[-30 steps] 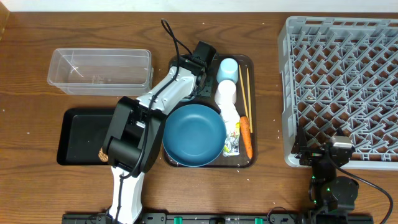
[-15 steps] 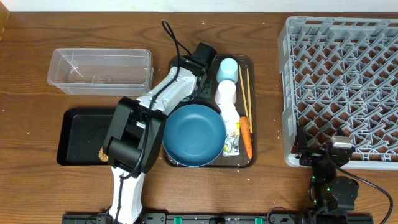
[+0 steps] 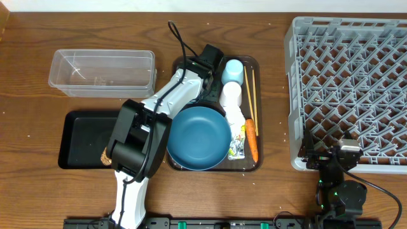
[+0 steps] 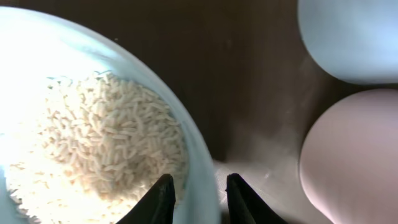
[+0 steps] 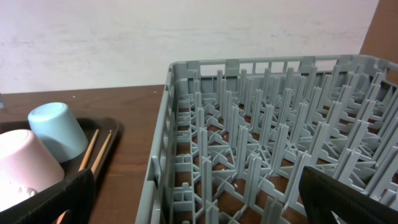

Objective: Sort waste into correct bins and load items into the dishwasher rack
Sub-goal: 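Lower the left gripper and grip the rice bowl's rim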

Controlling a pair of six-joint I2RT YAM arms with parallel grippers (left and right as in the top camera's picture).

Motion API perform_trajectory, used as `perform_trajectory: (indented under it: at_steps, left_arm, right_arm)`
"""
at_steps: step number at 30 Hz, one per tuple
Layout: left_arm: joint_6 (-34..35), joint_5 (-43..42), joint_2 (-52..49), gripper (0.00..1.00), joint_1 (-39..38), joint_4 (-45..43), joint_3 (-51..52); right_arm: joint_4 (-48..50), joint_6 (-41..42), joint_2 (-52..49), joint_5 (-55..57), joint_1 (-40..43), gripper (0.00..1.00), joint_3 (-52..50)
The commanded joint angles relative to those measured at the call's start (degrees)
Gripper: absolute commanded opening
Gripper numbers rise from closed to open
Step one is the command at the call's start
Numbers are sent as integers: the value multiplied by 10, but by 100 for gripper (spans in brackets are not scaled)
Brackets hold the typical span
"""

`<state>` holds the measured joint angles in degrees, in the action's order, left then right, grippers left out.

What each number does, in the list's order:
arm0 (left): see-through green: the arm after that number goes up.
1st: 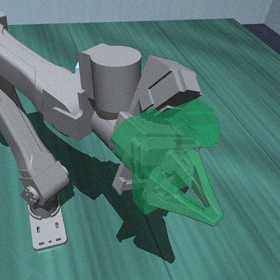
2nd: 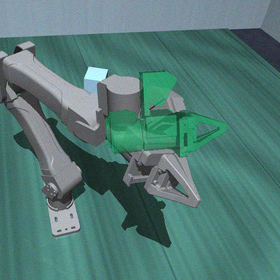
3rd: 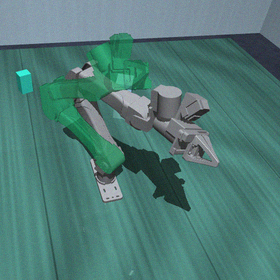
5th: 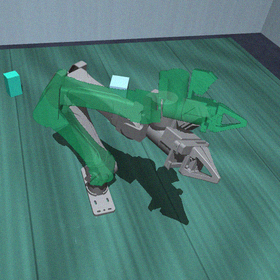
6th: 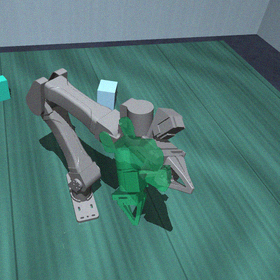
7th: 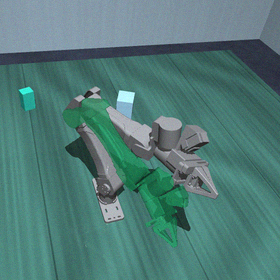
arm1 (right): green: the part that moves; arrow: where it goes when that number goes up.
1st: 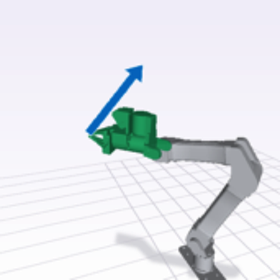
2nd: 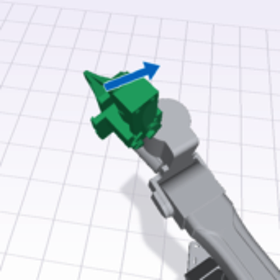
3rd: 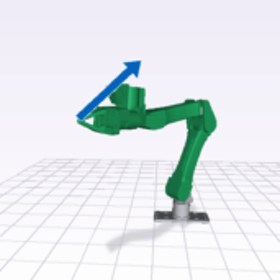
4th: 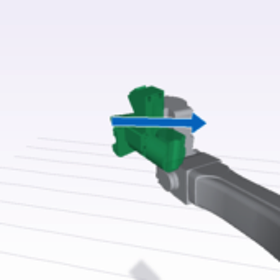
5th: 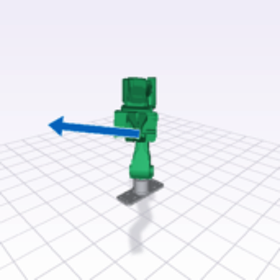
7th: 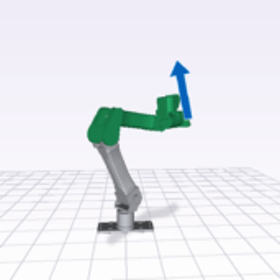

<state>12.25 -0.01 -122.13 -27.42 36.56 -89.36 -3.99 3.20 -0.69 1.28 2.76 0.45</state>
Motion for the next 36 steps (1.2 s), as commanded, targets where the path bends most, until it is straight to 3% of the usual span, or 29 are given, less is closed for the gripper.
perform_trajectory:
  at_steps: [1, 7, 19, 36]
  left_arm:
    - [5, 21, 16, 29, -11, 0, 2]
    - [3, 61, 16, 22, -27, 0, 2]
    - [3, 70, 19, 22, -28, 0, 2]
    - [3, 69, 49, 10, -28, 2, 2]
  right_arm:
    - [-1, -1, 3, 2, 6, 99, -1]
    - [-1, -1, 3, 2, 6, 99, -1]
    - [-1, -1, 3, 2, 6, 99, -1]
    - [-1, -1, 3, 2, 6, 99, -1]
